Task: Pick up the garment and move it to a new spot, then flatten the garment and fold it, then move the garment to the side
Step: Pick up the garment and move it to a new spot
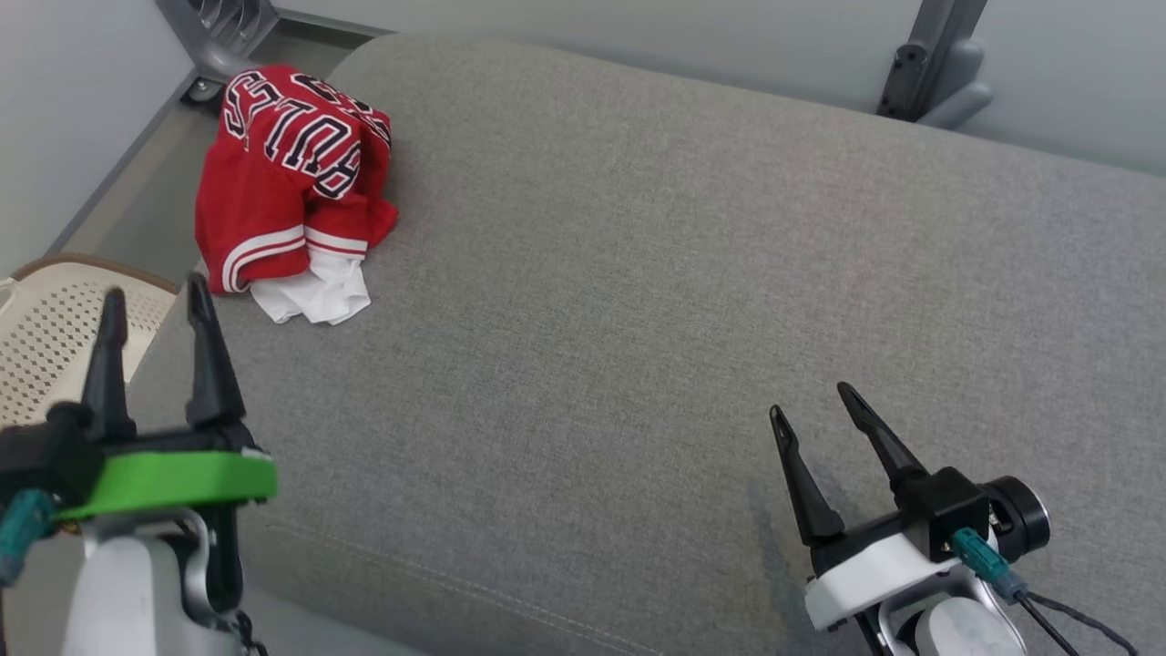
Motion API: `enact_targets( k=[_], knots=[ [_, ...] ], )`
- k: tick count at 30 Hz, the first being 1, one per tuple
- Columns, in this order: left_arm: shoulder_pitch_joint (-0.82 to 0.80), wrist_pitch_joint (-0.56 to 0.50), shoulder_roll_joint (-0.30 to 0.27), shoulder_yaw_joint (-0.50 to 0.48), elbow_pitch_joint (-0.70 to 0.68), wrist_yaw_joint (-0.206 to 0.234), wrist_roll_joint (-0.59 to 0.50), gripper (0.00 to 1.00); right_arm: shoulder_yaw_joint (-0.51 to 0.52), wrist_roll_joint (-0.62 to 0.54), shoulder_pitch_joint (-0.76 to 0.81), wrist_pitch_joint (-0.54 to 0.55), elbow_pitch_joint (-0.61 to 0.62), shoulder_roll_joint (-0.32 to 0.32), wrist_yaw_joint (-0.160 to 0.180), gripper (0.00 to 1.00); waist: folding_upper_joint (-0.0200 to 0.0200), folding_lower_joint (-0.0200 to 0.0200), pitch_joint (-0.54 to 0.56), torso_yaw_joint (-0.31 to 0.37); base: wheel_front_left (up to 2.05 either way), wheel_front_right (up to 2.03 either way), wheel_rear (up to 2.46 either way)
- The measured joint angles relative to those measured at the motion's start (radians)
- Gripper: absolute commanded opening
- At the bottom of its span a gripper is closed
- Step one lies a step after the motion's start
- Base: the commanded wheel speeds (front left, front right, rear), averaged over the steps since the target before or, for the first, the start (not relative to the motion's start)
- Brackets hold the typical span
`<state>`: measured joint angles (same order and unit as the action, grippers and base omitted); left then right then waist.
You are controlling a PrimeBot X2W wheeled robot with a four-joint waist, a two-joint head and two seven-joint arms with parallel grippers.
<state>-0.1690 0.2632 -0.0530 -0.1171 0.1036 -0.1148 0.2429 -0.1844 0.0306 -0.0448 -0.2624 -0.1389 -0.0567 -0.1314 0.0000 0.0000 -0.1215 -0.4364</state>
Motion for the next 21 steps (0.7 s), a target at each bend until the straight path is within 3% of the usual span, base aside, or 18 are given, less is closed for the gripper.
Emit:
enact_targets(
  k=[5,11,21],
  knots=[
    [-0.235,0.001,-0.072,-0.028,0.144,-0.012,0.075,1.0,-0.007,-0.038,-0.056,0.0,-0.005,-0.016,0.0,1.0,0.0,0.0,-0.074,0.011,0.0,0.0,0.0],
    [-0.523,-0.018,-0.187,0.015,0.413,-0.013,0.203,1.0,0.006,-0.078,-0.119,0.0,-0.011,-0.034,0.0,1.0,0.0,0.0001,-0.175,0.025,0.0,0.0,0.0],
    [-0.895,-0.272,-0.312,0.131,0.826,-0.014,0.366,1.0,0.016,-0.125,-0.182,0.0,-0.004,-0.043,0.0,1.0,0.0,0.0002,-0.333,0.054,0.0,0.0,0.0]
  ],
)
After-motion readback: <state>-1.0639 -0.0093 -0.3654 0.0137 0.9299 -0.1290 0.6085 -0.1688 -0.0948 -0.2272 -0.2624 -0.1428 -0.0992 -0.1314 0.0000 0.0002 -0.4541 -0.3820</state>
